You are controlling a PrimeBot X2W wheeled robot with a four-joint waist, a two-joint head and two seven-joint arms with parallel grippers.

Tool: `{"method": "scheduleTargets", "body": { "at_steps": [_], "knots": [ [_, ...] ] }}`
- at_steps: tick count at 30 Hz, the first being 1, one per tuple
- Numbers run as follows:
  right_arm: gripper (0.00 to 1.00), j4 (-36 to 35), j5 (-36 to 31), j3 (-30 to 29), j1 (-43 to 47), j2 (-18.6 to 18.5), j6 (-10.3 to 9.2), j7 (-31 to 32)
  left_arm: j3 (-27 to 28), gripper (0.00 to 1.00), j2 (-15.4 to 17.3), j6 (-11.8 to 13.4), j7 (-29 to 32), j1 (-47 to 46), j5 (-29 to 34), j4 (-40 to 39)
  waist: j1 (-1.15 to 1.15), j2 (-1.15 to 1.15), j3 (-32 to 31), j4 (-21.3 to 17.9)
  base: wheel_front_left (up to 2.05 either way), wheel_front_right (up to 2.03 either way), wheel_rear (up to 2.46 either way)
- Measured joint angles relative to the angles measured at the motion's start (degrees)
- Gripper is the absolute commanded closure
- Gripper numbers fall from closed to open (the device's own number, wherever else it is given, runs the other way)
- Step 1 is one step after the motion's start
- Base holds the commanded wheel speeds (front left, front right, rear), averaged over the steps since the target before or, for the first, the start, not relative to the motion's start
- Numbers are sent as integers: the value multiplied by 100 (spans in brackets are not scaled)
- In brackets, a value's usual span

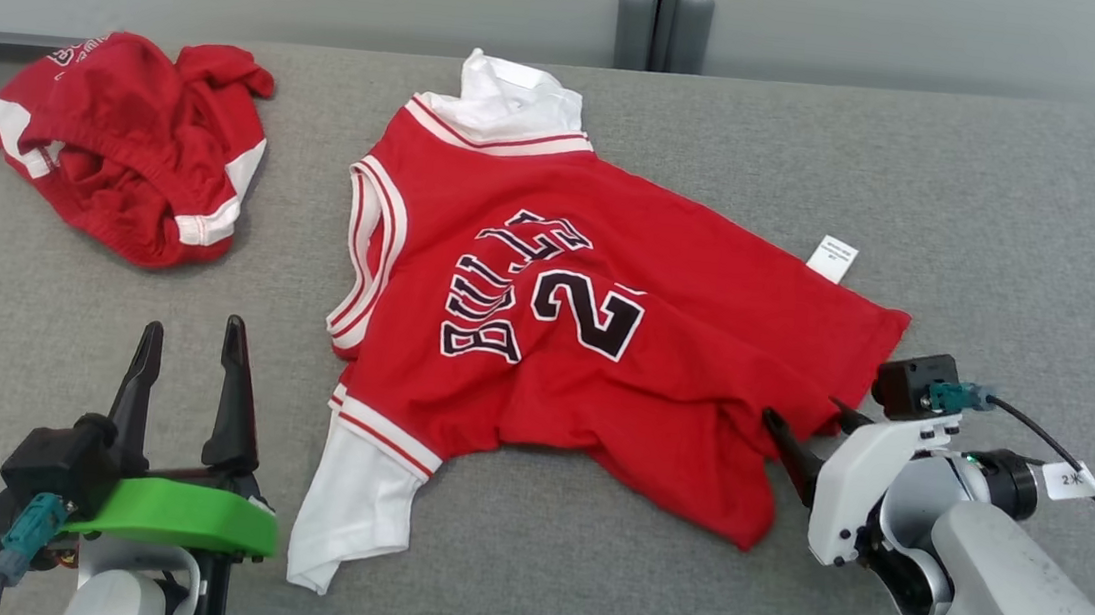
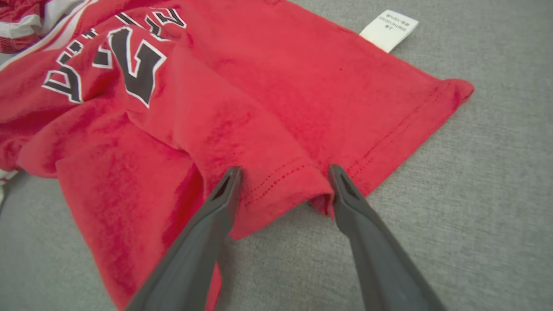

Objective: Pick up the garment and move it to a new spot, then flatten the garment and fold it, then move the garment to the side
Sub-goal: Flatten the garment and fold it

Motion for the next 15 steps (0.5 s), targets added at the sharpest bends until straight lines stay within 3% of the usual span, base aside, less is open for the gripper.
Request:
{"method": "scheduleTargets", "body": {
  "at_steps": [7,8,9,10,15],
  "knots": [
    [0,391,293,264,-281,18,0,531,209,0,-152,-179,-1,0,115,187,0,0,-16,274,0,0,0],
    [50,422,364,296,-286,18,0,525,224,0,-166,-213,-1,0,130,208,0,0,-18,304,0,0,0],
    [89,463,431,335,-294,3,0,519,232,0,-183,-230,0,-1,131,233,0,0,-22,333,0,0,0],
    [100,490,466,387,-298,-25,0,509,237,0,-201,-255,0,-1,132,267,0,0,-26,358,0,0,0],
    [100,505,597,400,-321,-258,1,64,296,0,-231,-323,0,0,175,366,0,0,-38,388,0,0,0]
  ]
}}
